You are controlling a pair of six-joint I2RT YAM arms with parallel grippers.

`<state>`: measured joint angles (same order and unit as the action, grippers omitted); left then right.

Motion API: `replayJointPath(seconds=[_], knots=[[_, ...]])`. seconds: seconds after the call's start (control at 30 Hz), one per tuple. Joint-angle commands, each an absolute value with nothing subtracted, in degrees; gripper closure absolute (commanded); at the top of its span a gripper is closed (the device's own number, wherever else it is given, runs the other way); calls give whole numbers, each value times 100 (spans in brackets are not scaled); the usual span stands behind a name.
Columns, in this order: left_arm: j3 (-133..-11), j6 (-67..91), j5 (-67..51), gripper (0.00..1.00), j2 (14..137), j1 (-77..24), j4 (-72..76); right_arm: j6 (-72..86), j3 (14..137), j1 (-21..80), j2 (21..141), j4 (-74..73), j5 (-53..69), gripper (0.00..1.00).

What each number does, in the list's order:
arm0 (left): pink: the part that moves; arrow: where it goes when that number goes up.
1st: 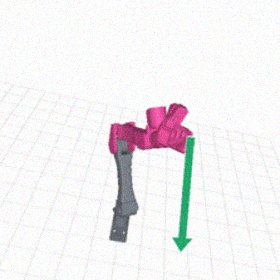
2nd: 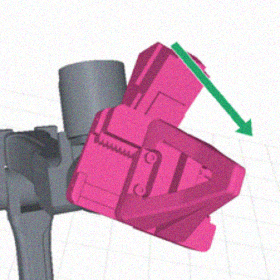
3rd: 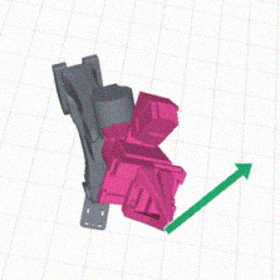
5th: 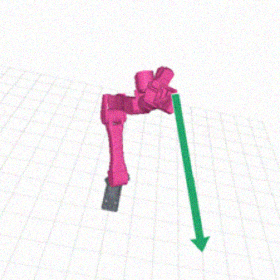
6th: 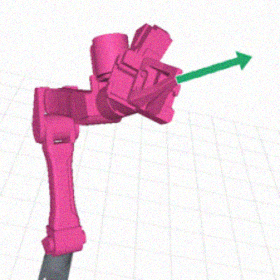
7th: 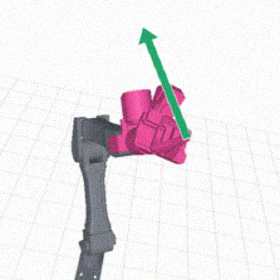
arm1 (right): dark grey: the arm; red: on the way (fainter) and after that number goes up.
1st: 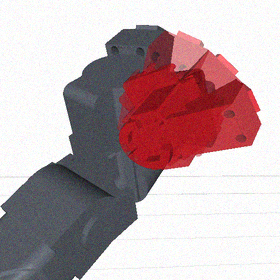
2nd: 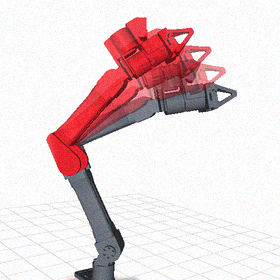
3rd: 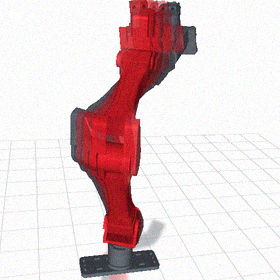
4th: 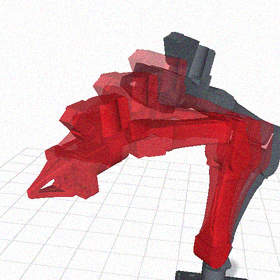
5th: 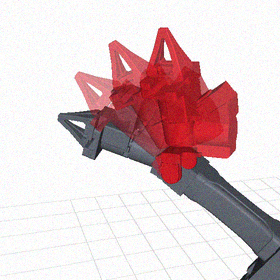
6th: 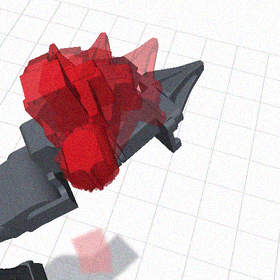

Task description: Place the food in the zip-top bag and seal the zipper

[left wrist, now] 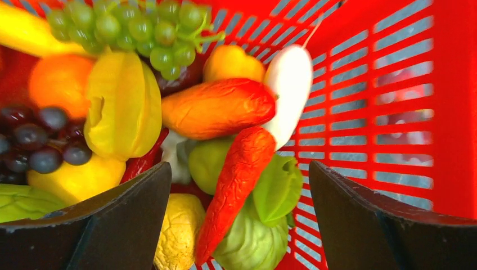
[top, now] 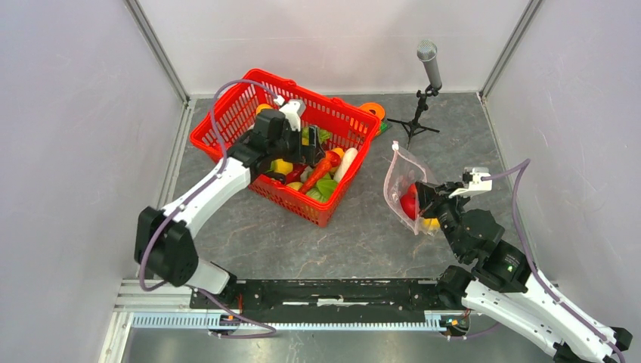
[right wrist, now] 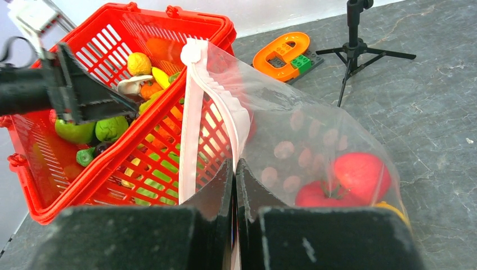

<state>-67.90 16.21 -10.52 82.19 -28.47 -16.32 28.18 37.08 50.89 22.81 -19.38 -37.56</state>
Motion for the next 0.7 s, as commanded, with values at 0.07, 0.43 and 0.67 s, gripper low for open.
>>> replayJointPath(seconds=[0.07, 0.43, 0.67], knots=[[-7236, 1745, -1303, 9, 9168, -2786, -2122, 2877, 3767, 5107, 2358, -1884, -3796, 94], [-7216, 1694, -1642, 45, 9647, -2795, -2144, 2812, 3815, 5106, 2589, -1805, -3788, 94], [-7070, 1730, -1617, 69, 9287, -2811, -2019, 2806, 3780, 5107, 2648, -1763, -3745, 94]])
